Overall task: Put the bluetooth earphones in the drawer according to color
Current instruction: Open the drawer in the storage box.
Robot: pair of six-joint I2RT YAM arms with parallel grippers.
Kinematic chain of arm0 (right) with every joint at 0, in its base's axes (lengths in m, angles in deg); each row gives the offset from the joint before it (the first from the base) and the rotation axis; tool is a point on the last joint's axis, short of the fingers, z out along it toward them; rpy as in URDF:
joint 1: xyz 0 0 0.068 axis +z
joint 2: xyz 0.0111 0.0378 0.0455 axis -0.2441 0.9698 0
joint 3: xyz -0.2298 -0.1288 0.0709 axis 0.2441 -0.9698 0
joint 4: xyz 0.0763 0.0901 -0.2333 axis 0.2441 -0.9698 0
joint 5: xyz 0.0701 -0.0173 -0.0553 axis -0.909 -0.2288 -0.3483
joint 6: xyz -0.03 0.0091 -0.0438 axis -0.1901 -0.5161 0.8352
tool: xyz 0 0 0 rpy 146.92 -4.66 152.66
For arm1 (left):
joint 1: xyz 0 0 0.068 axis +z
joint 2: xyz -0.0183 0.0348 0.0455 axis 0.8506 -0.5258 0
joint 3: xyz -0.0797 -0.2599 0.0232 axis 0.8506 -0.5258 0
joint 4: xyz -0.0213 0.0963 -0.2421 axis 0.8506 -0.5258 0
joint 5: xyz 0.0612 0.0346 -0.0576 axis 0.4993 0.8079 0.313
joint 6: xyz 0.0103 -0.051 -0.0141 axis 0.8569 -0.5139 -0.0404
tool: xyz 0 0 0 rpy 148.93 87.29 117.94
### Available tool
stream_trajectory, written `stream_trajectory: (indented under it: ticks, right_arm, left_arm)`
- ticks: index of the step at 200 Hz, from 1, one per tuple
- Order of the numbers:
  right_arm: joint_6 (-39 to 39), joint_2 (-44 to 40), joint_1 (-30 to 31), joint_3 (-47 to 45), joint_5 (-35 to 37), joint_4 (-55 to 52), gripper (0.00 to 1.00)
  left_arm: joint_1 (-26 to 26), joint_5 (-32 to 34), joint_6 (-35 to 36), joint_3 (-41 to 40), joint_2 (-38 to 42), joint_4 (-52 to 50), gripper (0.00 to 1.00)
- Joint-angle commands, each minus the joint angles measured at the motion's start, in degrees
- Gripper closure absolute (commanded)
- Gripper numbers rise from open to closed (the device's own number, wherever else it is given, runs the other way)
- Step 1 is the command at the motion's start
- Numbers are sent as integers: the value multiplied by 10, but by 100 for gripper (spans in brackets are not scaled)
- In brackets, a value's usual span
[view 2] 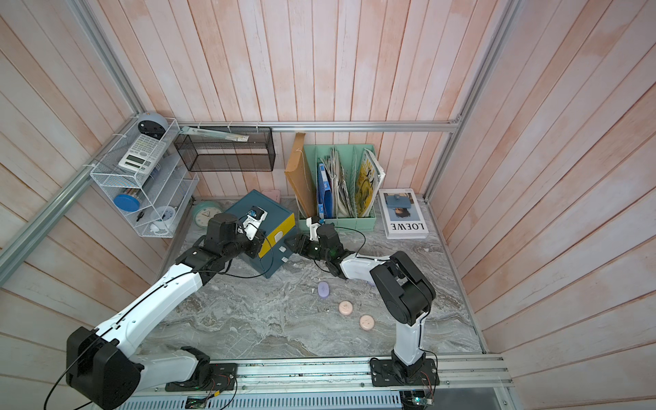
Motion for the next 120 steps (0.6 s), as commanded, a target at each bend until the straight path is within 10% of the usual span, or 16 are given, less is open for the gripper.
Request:
stream_trajectory:
  ticks: [1, 120]
  right_arm:
    - [-14, 17, 8, 4, -15, 26, 40]
    - [-43, 59, 20, 32, -38, 56, 60]
  left_arm:
    - [1, 7, 5, 8, -6, -5, 100]
    - [1, 16, 6, 6, -6, -5, 100]
